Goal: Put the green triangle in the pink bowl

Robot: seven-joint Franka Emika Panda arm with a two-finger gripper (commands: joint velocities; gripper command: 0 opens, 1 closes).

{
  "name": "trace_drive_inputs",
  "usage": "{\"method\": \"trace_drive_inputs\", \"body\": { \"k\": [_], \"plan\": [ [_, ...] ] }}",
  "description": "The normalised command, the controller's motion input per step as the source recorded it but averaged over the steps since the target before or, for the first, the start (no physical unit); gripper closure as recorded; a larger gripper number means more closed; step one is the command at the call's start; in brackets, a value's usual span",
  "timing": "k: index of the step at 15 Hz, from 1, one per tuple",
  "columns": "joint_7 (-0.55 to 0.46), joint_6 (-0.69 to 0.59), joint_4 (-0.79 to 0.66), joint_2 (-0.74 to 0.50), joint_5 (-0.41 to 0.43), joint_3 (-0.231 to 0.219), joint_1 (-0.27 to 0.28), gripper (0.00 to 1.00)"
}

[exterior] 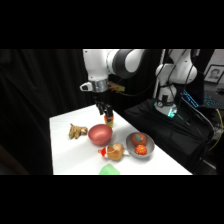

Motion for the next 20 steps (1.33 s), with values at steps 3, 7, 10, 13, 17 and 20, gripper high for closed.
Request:
{"method": "trace_drive_inputs", "body": {
  "k": [3,7,10,13,17,20],
  "plan": [
    [0.01,0.0,0.05,0.02,0.005,0.056,0.006,0.0],
    [0.01,0.0,0.17,0.06,-0.036,0.109,0.089,0.0],
    [0.04,0.01,0.36,0.22,-0.107,0.116,0.133,0.0],
    [0.11,0.07,0.5,0.38,-0.189,0.085,0.141,0.0],
    [0.18,0.14,0.56,0.49,-0.275,0.019,0.145,0.0],
    [0.2,0.14,0.53,0.51,-0.257,-0.046,0.14,0.0]
  ]
}}
